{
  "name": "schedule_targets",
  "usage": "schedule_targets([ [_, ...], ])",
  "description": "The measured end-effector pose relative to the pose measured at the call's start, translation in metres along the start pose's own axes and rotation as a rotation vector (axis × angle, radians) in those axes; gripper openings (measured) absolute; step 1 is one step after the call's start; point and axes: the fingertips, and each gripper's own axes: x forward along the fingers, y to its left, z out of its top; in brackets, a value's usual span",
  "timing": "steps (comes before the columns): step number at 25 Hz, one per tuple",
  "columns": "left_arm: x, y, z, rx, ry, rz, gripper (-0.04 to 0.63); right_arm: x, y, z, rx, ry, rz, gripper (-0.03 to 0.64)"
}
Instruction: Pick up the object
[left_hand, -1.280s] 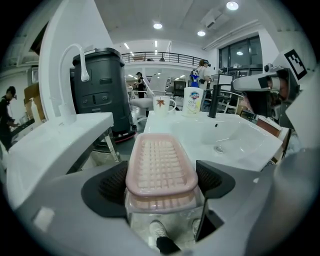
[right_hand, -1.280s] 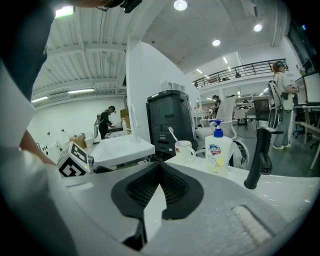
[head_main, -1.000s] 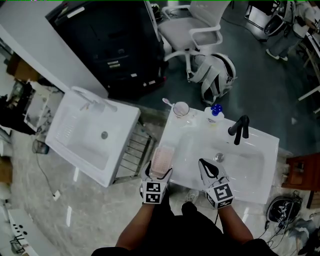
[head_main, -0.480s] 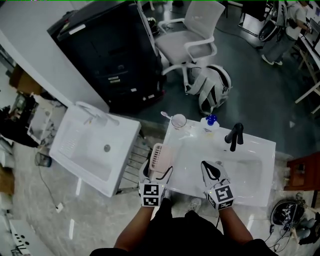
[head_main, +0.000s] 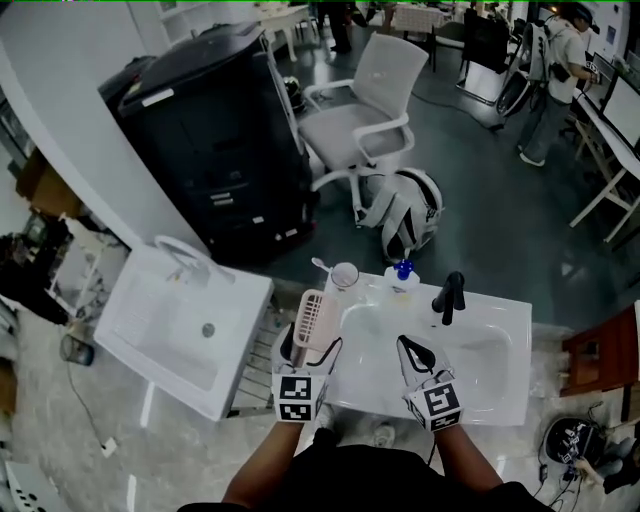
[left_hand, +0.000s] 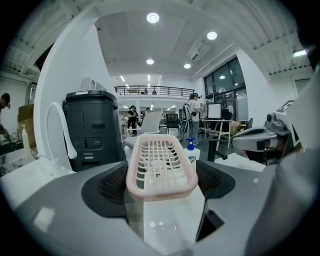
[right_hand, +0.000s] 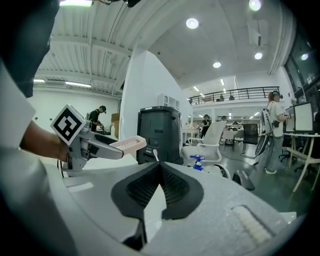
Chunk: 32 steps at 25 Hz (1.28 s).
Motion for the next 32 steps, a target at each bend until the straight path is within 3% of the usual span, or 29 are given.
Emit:
schedule_targets([
  [14, 0.015, -0.005, 0.064, 0.016, -0.136, -0.064, 0.449, -0.01, -0.038, 0.054, -0.027, -0.144, -0.124, 0.003],
  [24, 0.017, -0.006, 0.063, 0.019, -0.152, -0.078, 0.449, -0.001, -0.035, 0.071, -0.089, -0.184, -0.143, 0.002],
  [32, 0.02, 0.0, 0.058, 0.011, -0.14, -0.077, 0.449, 0.002, -0.039, 0.068, -0.08, -0.182, -0.161, 0.002],
])
